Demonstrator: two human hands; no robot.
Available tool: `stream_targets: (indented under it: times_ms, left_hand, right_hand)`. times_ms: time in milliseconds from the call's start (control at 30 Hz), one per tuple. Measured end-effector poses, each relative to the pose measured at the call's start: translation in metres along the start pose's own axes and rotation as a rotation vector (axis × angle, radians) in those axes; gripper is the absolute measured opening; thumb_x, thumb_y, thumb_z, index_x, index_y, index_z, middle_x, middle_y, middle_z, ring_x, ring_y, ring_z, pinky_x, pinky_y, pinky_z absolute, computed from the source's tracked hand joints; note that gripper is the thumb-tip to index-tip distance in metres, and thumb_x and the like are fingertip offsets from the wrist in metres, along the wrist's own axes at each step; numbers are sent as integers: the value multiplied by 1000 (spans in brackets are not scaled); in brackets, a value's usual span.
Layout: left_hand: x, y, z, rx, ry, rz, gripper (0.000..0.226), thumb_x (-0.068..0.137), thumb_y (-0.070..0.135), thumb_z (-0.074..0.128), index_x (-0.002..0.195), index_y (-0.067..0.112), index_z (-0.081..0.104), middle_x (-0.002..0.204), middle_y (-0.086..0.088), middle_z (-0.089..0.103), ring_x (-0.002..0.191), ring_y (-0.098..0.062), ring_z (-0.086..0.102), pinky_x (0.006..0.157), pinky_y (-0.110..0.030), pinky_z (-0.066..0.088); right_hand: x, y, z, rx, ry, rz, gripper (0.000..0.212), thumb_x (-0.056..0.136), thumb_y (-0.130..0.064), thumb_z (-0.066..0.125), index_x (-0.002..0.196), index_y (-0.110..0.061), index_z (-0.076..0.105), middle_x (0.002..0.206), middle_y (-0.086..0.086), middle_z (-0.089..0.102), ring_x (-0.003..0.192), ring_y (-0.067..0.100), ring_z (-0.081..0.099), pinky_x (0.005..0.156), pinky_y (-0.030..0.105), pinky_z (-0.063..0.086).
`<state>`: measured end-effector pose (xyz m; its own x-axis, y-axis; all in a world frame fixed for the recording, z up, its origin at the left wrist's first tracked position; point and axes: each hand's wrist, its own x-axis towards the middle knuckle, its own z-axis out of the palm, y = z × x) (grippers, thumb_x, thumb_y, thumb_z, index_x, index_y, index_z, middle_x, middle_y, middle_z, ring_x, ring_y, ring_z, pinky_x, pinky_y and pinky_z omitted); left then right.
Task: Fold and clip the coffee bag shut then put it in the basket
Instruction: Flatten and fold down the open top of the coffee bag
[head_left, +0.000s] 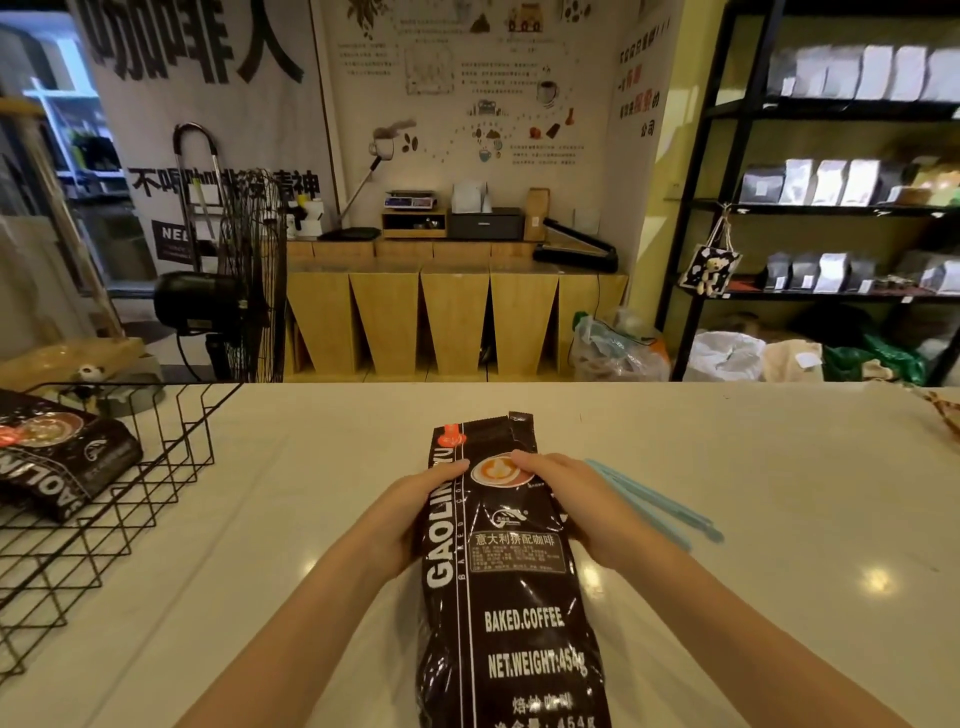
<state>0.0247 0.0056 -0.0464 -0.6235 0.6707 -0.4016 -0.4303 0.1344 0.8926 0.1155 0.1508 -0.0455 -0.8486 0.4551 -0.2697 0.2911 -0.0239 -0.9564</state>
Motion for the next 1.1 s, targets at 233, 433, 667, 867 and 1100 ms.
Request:
stream_targets:
  times_ms: [233, 433, 667, 867, 1100]
  left_hand:
    - [-22, 27, 18, -41, 23, 323, 26, 76, 22, 64, 100, 14, 59, 73, -7, 74, 65, -22, 70, 56, -30, 56]
    - [-40, 58, 33, -24, 36, 585, 23, 70, 19, 66, 92, 20, 60, 70, -4, 75, 65, -22, 70, 55, -31, 57]
    - [-48, 72, 38, 16, -9, 714, 25, 60, 22, 65, 84, 20, 62, 65, 1, 74, 62, -17, 70, 52, -26, 56]
    - [-43, 78, 41, 47, -11, 740, 20, 60, 22, 65, 79, 16, 65, 66, 1, 75, 65, -17, 70, 55, -25, 56]
    - [-38, 84, 44, 18, 25, 779, 8, 63, 23, 66, 70, 21, 68, 65, 0, 74, 63, -18, 70, 56, -27, 58]
  right_hand:
    - [-24, -27, 0, 171, 45, -287, 28, 81, -30, 63, 106, -19, 59, 94, 8, 72, 81, 20, 71, 68, 30, 54]
    - [-43, -59, -10, 198, 20, -554, 31, 77, -24, 65, 107, -26, 58, 93, 3, 74, 82, 17, 72, 64, 24, 58]
    - [-50, -72, -21, 196, -16, -723, 28, 66, -25, 68, 94, -28, 67, 97, 2, 75, 92, 20, 70, 80, 31, 57]
    - [-39, -77, -26, 249, 19, -729, 22, 63, -21, 70, 85, -23, 72, 88, 4, 76, 86, 24, 71, 75, 31, 58]
    - [-31, -81, -25, 270, 25, -716, 22, 65, -18, 69, 87, -18, 72, 85, 6, 77, 81, 24, 72, 68, 27, 59]
